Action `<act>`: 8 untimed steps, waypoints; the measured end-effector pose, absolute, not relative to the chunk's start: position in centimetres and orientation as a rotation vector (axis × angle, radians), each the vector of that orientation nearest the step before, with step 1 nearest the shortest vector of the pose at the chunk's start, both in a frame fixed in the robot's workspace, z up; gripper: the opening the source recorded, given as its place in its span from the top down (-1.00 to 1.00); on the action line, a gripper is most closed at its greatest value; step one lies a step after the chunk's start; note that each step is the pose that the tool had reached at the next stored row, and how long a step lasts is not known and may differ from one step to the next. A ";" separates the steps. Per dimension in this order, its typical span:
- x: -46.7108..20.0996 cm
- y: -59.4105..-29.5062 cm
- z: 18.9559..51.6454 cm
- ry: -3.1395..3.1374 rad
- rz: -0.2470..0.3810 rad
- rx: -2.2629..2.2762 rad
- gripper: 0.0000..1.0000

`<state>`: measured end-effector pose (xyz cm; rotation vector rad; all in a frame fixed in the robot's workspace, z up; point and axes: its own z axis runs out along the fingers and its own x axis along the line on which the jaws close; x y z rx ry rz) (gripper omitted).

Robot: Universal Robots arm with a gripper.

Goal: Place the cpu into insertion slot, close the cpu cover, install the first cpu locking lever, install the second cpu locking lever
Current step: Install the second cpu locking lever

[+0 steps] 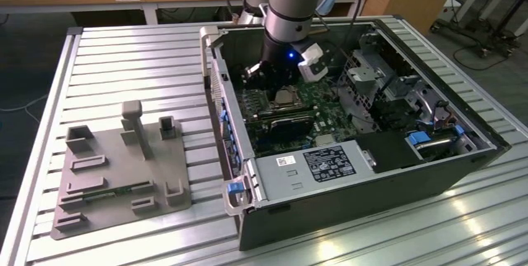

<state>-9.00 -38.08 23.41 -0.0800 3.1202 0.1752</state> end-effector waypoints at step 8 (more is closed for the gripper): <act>-9.0 -38.1 23.5 3.121 0.161 -0.080 0.80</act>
